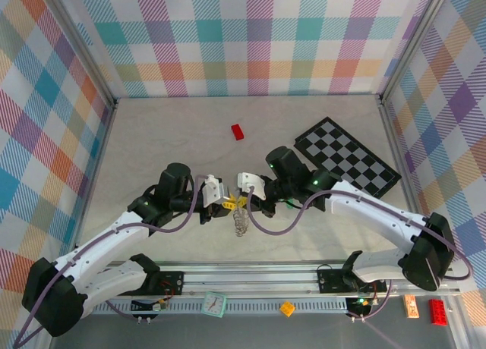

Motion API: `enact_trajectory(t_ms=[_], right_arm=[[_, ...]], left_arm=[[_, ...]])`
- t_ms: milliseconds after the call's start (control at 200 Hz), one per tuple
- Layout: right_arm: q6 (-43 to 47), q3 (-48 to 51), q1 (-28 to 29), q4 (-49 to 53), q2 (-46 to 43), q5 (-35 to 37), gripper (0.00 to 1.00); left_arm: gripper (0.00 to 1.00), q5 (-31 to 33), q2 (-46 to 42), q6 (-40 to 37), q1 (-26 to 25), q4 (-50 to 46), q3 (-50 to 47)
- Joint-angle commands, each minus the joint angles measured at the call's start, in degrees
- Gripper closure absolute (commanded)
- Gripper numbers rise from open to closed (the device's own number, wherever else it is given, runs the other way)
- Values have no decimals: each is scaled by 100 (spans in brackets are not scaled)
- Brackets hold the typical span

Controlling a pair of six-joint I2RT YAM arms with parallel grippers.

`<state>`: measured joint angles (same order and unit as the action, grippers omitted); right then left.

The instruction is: Put the keys on the keyring

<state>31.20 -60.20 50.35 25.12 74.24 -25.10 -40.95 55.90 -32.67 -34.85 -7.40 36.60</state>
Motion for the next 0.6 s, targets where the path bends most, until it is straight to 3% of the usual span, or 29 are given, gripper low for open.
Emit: enact_trajectory(t_ms=[0,90,185,270,595], right_arm=[[214,-213,80,229,63,-256,100],[61,-112,80,49,-23,-178,100],[-308,191,8,-314,-261,52,74],[-607,538,-123,-564,-504,76,65],[-1283,1120,-166,-1101,-635,-254,60]], left_arm=[[92,-101,18,-36,-73,54,173],[100,-95,5,-44,-73,21,165],[100,-126,-26,-48,-74,51,116],[100,-186,-26,12,-74,203,39],[100,-307,-59,102,-74,485,-151]])
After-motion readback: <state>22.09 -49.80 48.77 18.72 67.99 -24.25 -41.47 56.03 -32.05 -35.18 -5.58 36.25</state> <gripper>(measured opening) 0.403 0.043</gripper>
